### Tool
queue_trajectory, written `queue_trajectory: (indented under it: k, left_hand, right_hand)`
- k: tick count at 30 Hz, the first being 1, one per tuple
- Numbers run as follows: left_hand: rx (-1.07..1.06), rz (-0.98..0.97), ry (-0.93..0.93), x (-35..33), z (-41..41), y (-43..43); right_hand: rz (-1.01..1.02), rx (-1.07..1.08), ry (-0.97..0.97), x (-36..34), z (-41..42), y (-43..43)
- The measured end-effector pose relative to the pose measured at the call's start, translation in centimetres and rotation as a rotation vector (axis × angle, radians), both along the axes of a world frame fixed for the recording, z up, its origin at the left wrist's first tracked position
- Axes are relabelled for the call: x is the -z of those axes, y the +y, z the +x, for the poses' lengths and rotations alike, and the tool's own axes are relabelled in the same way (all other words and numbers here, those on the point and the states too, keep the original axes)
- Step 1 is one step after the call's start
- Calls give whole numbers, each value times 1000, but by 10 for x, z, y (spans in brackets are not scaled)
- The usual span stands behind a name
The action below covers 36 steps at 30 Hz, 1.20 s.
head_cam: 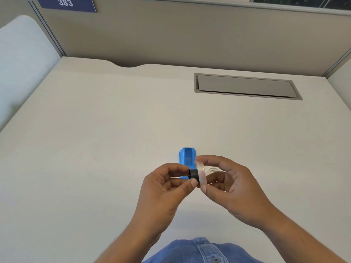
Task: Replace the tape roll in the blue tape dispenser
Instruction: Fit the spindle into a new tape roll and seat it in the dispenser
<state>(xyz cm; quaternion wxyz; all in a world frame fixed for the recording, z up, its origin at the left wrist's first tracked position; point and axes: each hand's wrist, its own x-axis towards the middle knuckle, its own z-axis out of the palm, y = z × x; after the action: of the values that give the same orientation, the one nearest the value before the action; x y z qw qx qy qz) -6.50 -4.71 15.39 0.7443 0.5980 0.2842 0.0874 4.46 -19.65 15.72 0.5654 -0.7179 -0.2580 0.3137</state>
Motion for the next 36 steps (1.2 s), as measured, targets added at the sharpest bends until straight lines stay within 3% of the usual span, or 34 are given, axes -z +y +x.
queue_trajectory:
  k: [7, 14, 27, 32, 36]
  left_hand:
    - [9, 8, 0, -1, 2, 1]
    - [56, -48, -18, 5, 3, 0]
    - [50, 58, 39, 11, 4, 1]
    - [52, 68, 45, 14, 4, 2]
    - [37, 64, 49, 16, 5, 1]
  right_hand:
    - [-69, 19, -123, -2, 1, 0]
    - [-12, 7, -60, 1, 2, 1]
    - [22, 7, -7, 4, 0, 2]
    - [44, 12, 128, 8, 2, -1]
    - [-10, 61, -6, 8, 6, -1]
